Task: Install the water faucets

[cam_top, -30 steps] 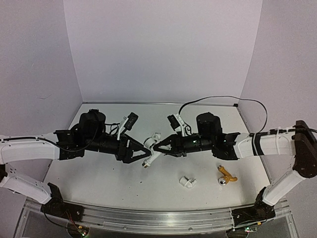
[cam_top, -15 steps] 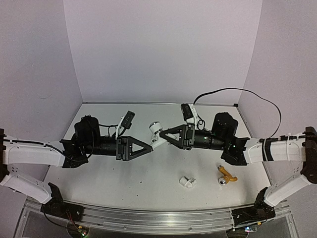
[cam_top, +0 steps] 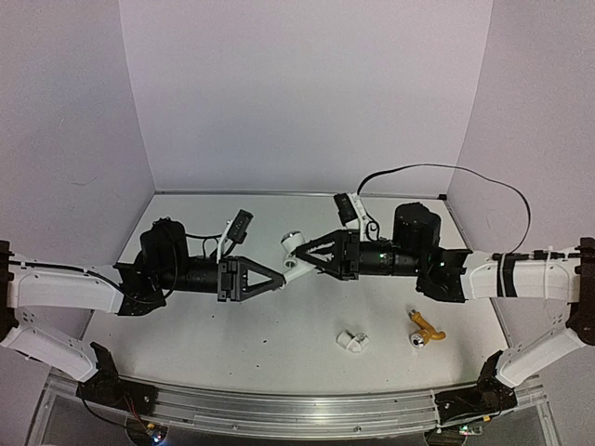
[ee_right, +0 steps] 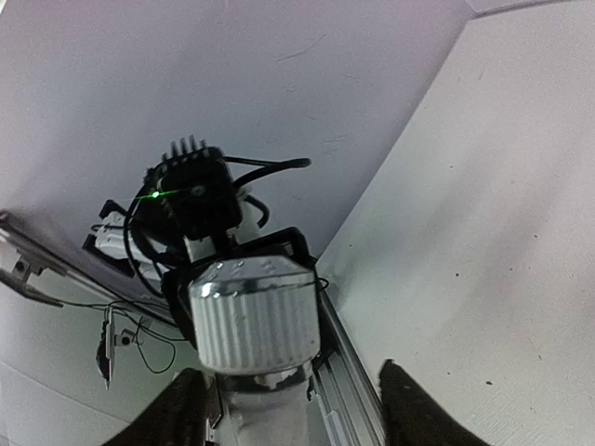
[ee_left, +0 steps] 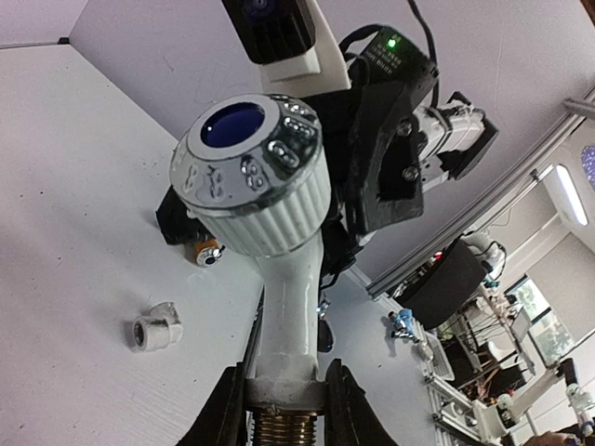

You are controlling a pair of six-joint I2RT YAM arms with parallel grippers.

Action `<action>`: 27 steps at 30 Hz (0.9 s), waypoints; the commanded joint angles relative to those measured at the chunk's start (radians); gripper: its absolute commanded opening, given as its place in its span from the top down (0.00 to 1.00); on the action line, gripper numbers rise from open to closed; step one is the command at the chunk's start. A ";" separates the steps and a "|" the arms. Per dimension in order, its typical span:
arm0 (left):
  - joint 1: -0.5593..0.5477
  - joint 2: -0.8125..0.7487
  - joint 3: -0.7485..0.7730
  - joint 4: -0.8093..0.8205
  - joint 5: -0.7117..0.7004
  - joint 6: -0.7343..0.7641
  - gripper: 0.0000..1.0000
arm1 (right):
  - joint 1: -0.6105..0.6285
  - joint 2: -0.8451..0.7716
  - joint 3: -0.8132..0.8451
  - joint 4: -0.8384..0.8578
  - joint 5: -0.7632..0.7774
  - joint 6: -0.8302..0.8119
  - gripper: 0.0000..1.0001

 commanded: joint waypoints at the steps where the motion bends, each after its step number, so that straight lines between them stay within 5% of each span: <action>1: -0.004 -0.043 0.036 -0.101 -0.011 0.144 1.00 | 0.005 -0.056 0.091 -0.360 0.079 -0.208 0.23; 4: -0.004 -0.048 0.062 -0.246 -0.018 0.264 1.00 | 0.005 -0.115 0.067 -0.447 0.034 -0.381 0.03; 8: -0.004 -0.047 0.076 -0.310 0.009 0.323 1.00 | 0.005 -0.115 0.091 -0.551 -0.046 -0.452 0.03; 14: -0.005 -0.006 0.109 -0.323 0.046 0.329 1.00 | 0.005 0.044 0.172 -0.582 -0.227 -0.430 0.30; 22: -0.005 0.029 0.136 -0.323 0.081 0.319 1.00 | 0.009 0.124 0.160 -0.374 -0.283 -0.327 0.54; 27: -0.005 0.039 0.131 -0.323 0.094 0.316 1.00 | 0.010 0.132 0.138 -0.278 -0.296 -0.293 0.50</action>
